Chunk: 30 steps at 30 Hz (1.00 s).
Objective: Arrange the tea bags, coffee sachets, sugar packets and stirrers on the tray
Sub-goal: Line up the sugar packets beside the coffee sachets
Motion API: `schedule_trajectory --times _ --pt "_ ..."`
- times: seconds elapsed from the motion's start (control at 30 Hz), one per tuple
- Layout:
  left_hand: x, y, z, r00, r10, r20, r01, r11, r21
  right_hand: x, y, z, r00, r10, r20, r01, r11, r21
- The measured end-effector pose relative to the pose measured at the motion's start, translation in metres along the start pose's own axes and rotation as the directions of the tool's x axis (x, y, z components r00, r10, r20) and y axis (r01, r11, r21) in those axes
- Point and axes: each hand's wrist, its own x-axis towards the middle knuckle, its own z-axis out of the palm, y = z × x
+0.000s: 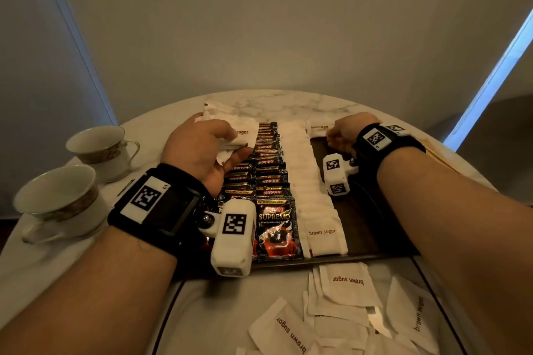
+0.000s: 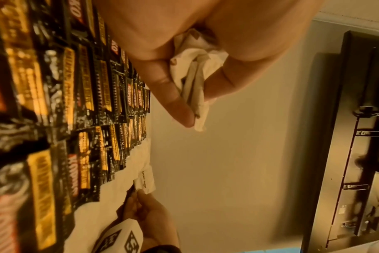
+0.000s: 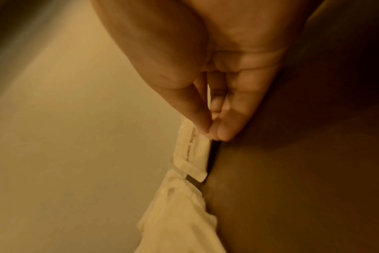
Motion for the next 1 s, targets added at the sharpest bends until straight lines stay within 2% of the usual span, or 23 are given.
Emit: schedule_trajectory --times 0.17,0.3,0.37,0.47,0.57,0.87,1.0 --pt "-0.002 0.000 0.002 1.000 -0.016 -0.013 0.016 0.999 0.028 0.004 -0.001 0.002 0.999 -0.004 -0.037 0.008 0.994 0.110" --pt "-0.004 0.000 0.002 1.000 -0.007 -0.001 0.007 0.999 0.037 -0.015 -0.002 -0.003 0.993 -0.064 -0.103 0.063 0.998 -0.015" --pt "-0.004 -0.002 0.002 1.000 0.003 0.000 -0.003 0.999 0.052 -0.028 -0.007 0.005 0.998 -0.024 -0.065 0.032 0.992 0.125" --pt "-0.004 -0.004 0.001 1.000 0.013 0.012 -0.014 0.997 0.072 -0.036 -0.007 0.013 0.998 0.063 0.030 -0.065 0.994 0.093" --pt "-0.005 -0.007 0.002 1.000 0.013 0.007 -0.014 0.997 0.081 -0.039 -0.007 0.018 0.995 0.051 0.089 -0.053 0.998 0.029" --pt "-0.009 -0.010 0.004 0.996 -0.063 0.065 0.060 0.997 0.050 -0.036 -0.001 0.012 0.985 0.033 0.167 -0.056 0.989 0.137" --pt "-0.008 -0.013 0.004 0.996 -0.044 0.083 0.040 0.998 0.043 -0.038 -0.001 0.011 0.983 0.035 0.180 -0.064 0.985 0.160"
